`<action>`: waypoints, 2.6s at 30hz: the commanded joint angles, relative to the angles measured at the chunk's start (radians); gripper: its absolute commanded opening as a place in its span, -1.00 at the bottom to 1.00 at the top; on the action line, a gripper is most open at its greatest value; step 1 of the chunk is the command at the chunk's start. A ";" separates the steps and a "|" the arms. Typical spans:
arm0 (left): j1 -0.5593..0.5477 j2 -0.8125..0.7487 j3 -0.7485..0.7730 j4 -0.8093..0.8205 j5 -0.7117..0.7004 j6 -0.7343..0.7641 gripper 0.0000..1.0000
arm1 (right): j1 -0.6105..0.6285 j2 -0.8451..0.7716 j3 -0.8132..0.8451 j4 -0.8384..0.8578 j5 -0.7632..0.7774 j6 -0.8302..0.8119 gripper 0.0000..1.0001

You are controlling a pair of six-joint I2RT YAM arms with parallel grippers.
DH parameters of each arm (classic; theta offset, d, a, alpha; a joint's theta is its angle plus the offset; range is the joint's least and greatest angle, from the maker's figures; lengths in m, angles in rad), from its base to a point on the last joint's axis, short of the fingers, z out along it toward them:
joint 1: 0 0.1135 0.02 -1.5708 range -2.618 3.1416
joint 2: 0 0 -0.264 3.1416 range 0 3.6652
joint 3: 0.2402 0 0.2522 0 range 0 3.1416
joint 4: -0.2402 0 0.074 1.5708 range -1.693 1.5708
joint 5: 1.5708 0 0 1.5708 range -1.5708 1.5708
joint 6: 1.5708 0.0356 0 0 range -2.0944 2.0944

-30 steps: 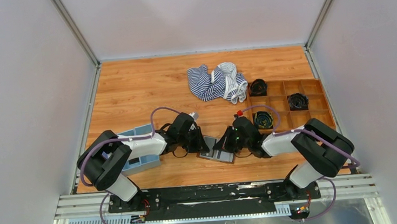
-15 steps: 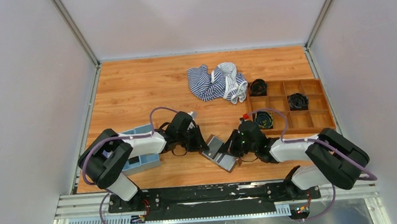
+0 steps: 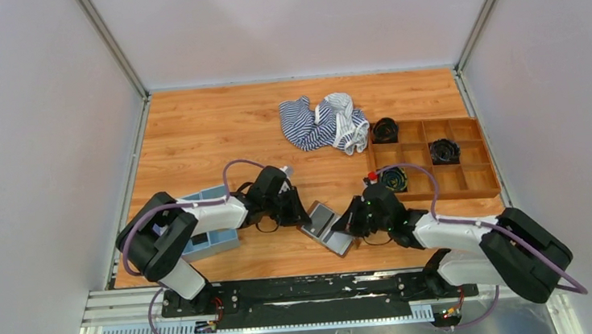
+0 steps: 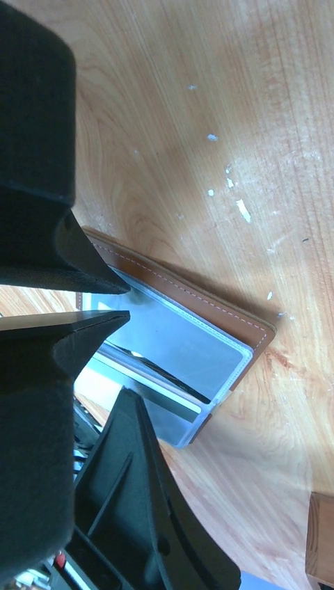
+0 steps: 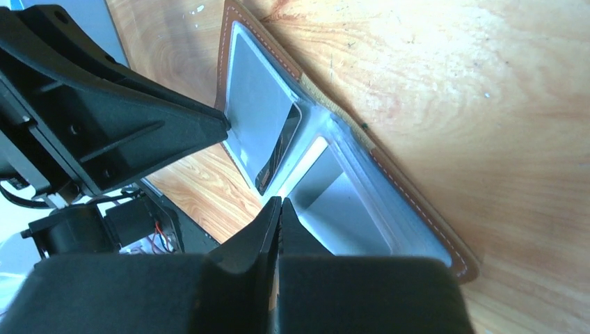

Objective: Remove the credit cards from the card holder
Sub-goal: Remove the credit card from the card holder.

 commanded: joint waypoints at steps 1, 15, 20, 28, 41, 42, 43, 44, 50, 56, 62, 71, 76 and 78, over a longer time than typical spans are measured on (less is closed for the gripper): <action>0.010 -0.026 -0.016 -0.147 -0.069 0.055 -0.54 | -0.009 -0.096 0.015 -0.192 0.038 -0.065 -0.99; -0.101 -0.065 0.093 -0.122 0.133 0.068 -0.13 | -0.009 -0.260 -0.041 -0.364 0.066 -0.083 -0.59; -0.105 0.002 0.118 -0.121 0.151 0.081 -0.09 | -0.011 -0.292 -0.056 -0.365 0.105 -0.089 -0.56; -0.105 0.042 0.143 -0.117 0.156 0.087 -0.11 | -0.013 -0.313 -0.055 -0.426 0.103 -0.103 -0.48; -0.105 0.084 0.169 -0.114 0.160 0.090 -0.17 | -0.013 -0.345 -0.059 -0.410 0.142 -0.110 -0.47; -0.105 0.088 0.169 -0.113 0.161 0.090 -0.17 | -0.013 -0.338 -0.054 -0.394 0.146 -0.118 -0.49; -0.105 0.091 0.169 -0.113 0.160 0.090 -0.18 | -0.013 -0.325 -0.049 -0.382 0.149 -0.127 -0.50; -0.105 0.092 0.169 -0.113 0.158 0.089 -0.18 | -0.015 -0.309 -0.042 -0.377 0.151 -0.139 -0.53; -0.098 0.073 0.163 -0.121 0.143 0.083 -0.20 | -0.093 -0.118 0.003 -0.220 0.048 -0.262 -0.74; -0.085 0.047 0.148 -0.120 0.136 0.075 -0.21 | -0.178 0.010 0.107 -0.206 -0.120 -0.428 -0.73; -0.066 0.042 0.125 -0.104 0.108 0.047 -0.23 | -0.176 -0.078 0.133 -0.275 -0.145 -0.403 -0.57; -0.044 0.026 0.103 -0.101 0.084 0.029 -0.28 | -0.174 -0.062 0.080 -0.171 -0.244 -0.341 -0.51; -0.036 0.036 0.096 -0.101 0.093 0.026 -0.30 | -0.172 -0.003 0.072 -0.115 -0.269 -0.334 -0.52; -0.036 0.041 0.095 -0.101 0.097 0.024 -0.30 | -0.171 0.004 0.072 -0.109 -0.269 -0.335 -0.52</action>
